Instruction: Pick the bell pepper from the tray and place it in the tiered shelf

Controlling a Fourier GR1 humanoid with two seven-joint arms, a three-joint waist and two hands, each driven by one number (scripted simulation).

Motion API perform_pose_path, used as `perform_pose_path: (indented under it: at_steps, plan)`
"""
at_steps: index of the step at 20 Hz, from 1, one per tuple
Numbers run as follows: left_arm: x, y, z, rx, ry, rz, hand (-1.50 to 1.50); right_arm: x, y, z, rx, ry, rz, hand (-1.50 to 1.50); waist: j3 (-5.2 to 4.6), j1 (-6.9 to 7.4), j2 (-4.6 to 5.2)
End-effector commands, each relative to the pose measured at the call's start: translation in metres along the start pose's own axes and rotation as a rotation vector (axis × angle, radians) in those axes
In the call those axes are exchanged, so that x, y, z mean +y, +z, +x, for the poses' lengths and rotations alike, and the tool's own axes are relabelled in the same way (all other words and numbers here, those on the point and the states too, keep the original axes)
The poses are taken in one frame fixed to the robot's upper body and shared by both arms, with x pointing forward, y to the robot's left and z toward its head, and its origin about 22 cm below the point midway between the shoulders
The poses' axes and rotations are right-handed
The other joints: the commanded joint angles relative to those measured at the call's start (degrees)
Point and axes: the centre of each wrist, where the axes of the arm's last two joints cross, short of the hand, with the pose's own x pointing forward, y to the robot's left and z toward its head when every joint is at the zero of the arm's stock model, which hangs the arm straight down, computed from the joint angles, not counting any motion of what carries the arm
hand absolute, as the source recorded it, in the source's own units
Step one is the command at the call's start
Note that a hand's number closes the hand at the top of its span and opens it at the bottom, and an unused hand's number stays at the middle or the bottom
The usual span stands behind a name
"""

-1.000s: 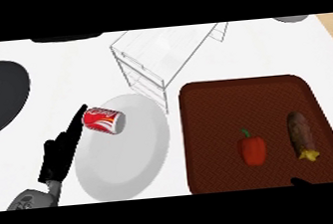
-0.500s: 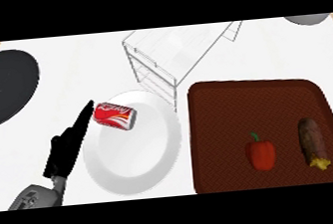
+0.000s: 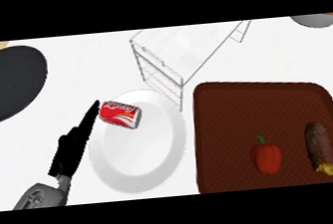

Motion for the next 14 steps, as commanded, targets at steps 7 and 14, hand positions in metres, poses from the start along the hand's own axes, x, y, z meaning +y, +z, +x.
perform_pose_path:
  at_steps: [7, 14]
  plan:
    - [0.001, 0.005, -0.011, 0.053, -0.01, 0.02, 0.0, 0.042, -0.011, 0.059, 0.237, 0.101, 0.12, -1.5, -0.08, -1.74, -0.44]
    - [0.023, 0.015, -0.014, 0.064, 0.024, 0.034, 0.0, 0.071, -0.025, 0.081, 0.307, 0.191, 0.064, -1.5, -0.02, -2.6, -0.75]
